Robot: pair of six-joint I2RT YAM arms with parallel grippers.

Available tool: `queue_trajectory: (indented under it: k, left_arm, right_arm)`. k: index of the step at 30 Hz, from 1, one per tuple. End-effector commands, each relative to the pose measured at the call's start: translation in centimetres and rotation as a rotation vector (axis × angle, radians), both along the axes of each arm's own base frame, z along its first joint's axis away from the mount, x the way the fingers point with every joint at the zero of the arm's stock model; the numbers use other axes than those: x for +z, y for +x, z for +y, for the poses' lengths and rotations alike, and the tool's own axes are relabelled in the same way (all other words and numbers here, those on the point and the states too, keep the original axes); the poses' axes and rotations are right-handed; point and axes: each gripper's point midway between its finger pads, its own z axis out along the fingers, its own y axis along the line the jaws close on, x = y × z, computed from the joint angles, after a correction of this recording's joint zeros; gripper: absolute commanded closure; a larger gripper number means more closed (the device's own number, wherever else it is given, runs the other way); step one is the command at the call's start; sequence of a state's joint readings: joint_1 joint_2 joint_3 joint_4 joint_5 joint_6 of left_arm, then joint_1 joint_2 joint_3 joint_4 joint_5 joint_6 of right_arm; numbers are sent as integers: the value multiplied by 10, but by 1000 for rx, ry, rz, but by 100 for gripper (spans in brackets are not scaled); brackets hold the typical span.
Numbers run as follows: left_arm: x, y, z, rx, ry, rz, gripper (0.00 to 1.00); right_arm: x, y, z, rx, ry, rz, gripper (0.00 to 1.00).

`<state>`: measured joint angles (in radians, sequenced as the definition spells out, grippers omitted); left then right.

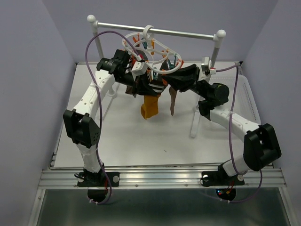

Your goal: Clip the socks to the hanger

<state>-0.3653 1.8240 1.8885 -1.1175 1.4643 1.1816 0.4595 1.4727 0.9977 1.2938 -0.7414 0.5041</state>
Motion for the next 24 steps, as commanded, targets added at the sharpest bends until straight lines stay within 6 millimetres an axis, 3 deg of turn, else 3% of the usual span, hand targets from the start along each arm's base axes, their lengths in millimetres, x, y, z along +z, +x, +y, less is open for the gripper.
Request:
queue_trajectory:
  k: [1,7,8,10,11,12,13,14,17,24]
  left_arm:
    - [62,-18,0,-62,-162,-12,100]
    - [65,-2,-3,-11,-77,-7,100]
    - [73,2,-3,-4,-78,-31,100]
    - [81,25,-11,103,-8,43,100]
    - [70,36,-21,185,40,114,100]
    - [97,74,-24,425,-6,-33,100]
    - [93,78,-24,485,-15,-36,100]
    - [65,78,-24,494,10,-36,100]
    - [67,56,-16,452,-14,-98,100]
    - [71,58,-17,521,-25,31,100]
  right_arm:
    - [33,-37,-6,37,15,-203,99]
    - [40,-35,-8,15,22,-193,99]
    - [42,-31,-9,0,33,-183,99]
    - [45,-30,-8,-8,28,-194,99]
    - [47,-27,-9,-20,36,-186,99]
    - [47,-25,-8,-21,33,-184,99]
    - [49,-24,-8,-23,35,-186,99]
    - [49,-21,-7,-30,40,-176,99]
    - [48,-15,-7,-41,49,-164,99]
    - [51,-17,-5,-11,58,-182,99]
